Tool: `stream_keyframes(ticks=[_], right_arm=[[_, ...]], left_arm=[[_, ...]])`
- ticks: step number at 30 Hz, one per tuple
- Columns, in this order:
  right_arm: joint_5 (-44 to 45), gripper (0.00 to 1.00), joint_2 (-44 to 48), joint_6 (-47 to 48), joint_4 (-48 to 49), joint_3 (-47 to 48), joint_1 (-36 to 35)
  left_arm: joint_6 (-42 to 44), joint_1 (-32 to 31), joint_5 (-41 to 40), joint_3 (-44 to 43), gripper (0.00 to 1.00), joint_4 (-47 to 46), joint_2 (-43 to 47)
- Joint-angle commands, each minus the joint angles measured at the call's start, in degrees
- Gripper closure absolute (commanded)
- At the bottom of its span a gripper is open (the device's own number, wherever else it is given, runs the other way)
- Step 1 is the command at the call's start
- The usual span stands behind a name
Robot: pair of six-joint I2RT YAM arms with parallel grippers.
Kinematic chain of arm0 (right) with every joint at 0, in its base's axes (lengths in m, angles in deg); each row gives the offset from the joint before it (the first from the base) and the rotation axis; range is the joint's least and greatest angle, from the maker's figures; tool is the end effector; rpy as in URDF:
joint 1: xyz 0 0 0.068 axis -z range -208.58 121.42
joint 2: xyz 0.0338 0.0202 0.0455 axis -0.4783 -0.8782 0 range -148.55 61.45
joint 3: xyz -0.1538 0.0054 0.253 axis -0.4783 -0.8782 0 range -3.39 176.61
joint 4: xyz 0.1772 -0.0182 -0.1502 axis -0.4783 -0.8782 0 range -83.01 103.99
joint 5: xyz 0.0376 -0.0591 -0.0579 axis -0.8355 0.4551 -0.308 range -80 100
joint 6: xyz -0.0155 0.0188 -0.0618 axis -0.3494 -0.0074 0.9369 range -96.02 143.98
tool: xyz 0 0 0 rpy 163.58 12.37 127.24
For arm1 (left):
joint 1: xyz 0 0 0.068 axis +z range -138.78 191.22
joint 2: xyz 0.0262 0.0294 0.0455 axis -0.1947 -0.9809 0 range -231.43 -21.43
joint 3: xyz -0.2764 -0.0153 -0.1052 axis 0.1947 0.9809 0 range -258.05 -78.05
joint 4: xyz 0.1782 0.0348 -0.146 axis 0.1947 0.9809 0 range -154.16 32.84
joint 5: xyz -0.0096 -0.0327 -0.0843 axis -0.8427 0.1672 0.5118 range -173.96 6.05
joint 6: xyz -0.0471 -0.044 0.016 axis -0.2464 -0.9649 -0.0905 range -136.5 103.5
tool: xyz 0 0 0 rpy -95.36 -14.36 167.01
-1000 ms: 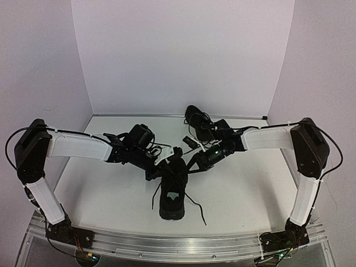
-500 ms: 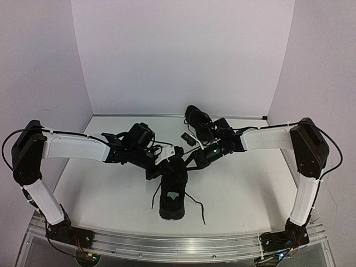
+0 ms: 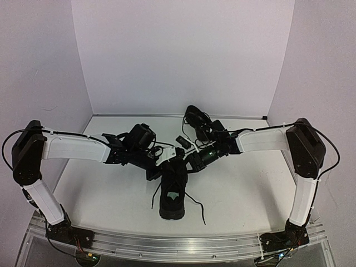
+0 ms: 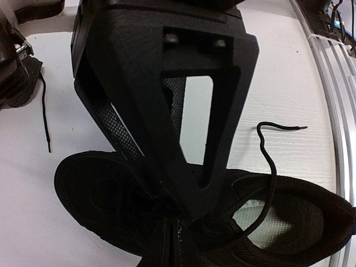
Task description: Tie the shoes
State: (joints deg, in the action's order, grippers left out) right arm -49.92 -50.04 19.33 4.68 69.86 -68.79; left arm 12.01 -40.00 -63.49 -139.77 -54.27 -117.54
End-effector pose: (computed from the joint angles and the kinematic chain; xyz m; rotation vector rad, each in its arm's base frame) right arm 0.2751 0.2922 0.2218 -1.2293 2.0953 1.6143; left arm 0.2046 -0.2842 0.2422 1.6488 1.6943 -0.6130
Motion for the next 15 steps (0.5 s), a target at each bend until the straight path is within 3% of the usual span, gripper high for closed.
stream_keyframes(ticks=[1, 5, 11, 15], right_arm=[[-0.8, 0.70, -1.7, -0.2, 2.0, 2.5, -0.8], [-1.0, 0.73, -2.1, -0.3, 2.2, 3.0, -1.1], [-1.0, 0.89, -2.2, -0.3, 2.1, 2.9, -1.2], [-1.0, 0.99, -1.9, 0.0, 2.2, 2.6, -1.2]], left_arm=[[0.4, -0.5, -1.0, -0.9, 1.00, -2.6, 0.8], [0.5, -0.6, -1.4, -0.9, 1.00, -2.6, 0.7], [0.8, -0.7, -1.4, -1.2, 0.99, -2.3, 0.3], [0.1, -0.6, -2.4, -2.2, 0.90, 0.2, 0.2]])
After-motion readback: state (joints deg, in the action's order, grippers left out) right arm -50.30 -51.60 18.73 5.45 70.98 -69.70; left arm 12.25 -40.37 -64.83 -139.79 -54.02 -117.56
